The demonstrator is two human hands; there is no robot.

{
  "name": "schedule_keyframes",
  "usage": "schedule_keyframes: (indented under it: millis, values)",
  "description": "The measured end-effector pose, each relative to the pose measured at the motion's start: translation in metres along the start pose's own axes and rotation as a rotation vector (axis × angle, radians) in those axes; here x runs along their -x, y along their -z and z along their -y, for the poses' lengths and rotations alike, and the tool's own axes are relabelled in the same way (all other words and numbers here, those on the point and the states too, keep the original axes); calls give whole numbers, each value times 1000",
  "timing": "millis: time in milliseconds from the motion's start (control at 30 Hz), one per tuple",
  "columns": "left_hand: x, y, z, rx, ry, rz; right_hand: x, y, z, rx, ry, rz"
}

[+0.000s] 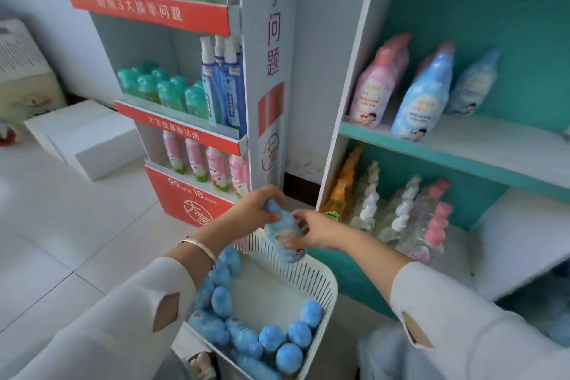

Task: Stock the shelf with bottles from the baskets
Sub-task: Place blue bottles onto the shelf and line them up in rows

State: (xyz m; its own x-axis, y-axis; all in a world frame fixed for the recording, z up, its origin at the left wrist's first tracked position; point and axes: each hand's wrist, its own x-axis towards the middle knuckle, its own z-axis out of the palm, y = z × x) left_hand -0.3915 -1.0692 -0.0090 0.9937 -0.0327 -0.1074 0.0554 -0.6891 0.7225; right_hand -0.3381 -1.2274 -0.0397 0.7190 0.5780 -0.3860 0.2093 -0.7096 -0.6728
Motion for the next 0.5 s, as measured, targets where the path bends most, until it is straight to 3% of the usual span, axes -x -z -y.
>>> schedule_keyframes:
  millis: [333,500]
  values:
    - [6,21,-127,146,-205,-314,77,70,27,-244,208,-378]
    - [-5,3,-200,231,-330,-375,122,129,14,-431,264,-630]
